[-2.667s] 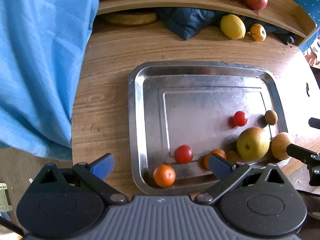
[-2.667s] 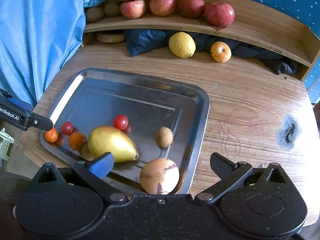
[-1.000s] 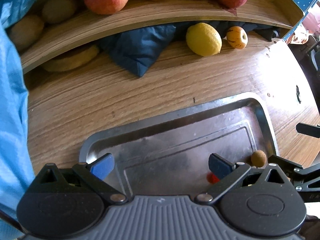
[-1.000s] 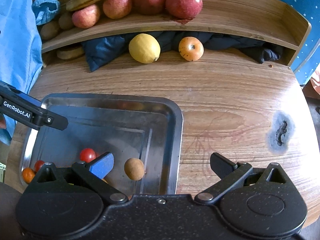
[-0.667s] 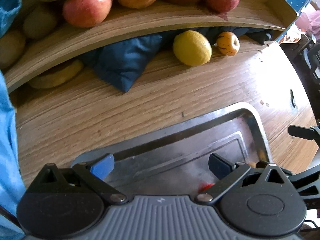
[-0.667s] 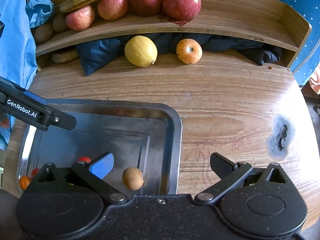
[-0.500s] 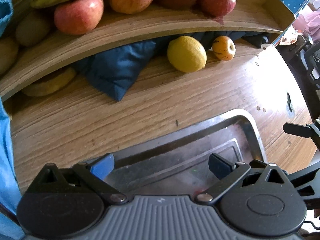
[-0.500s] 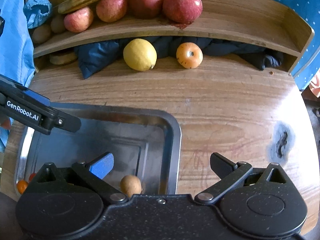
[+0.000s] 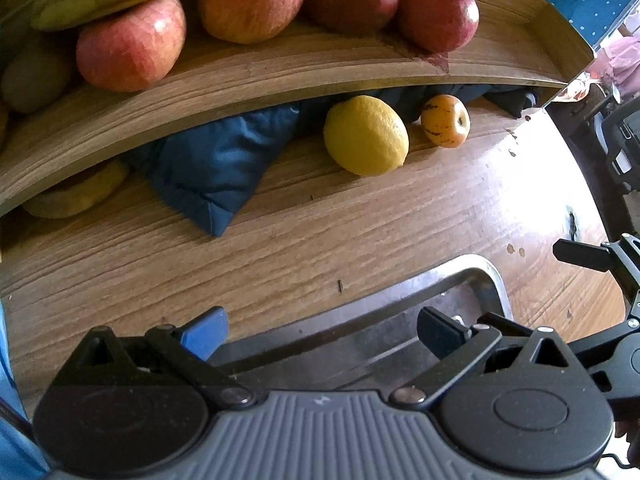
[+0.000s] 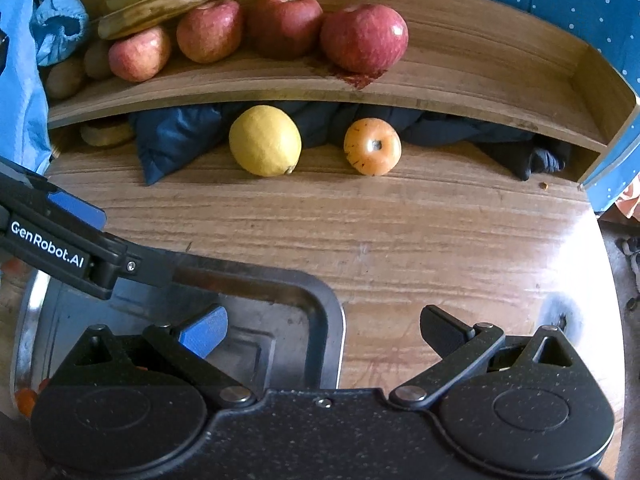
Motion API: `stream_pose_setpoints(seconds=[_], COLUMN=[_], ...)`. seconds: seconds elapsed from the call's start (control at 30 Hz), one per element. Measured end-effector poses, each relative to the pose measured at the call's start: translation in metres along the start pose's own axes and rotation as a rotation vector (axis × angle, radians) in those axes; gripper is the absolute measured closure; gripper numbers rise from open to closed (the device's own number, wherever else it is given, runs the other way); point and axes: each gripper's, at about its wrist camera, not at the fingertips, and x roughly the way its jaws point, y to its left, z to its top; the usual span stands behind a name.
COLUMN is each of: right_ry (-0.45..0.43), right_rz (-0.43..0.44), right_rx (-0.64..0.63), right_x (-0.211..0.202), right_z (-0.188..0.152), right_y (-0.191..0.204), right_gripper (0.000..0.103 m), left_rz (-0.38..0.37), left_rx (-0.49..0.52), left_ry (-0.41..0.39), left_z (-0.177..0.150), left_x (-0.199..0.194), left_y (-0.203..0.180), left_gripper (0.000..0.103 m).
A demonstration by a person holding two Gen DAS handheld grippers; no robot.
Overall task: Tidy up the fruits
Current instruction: 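Withdraw both grippers from the tray back toward the shelf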
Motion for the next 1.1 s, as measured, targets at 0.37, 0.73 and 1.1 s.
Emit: stream_pose_setpoints(seconds=[0.37,0.73,1.1], right_ry=[-0.01,-0.033,-0.043], right_rz=[-0.012,-0.022,-0.047], right_rx=[-0.005,-0.006,-0.006], right_x=[0.01,0.017,0.023], right_z=[0.006,0.014,0.02], right_y=[-0.005,-0.011,-0.024], right_gripper=[0.001,0.001,0.001], left_rz=[0.002,-0.003,-0.011], left_rx=[0.012,0.01,-0.017], left_ry=[-0.023,-0.027,-0.039], left_z=[0.015,0.027,0.038], left_x=[0.0,0.01,0.018], left_y=[0.001,-0.006,-0.007], left_gripper=[0.001,0.001,0.001])
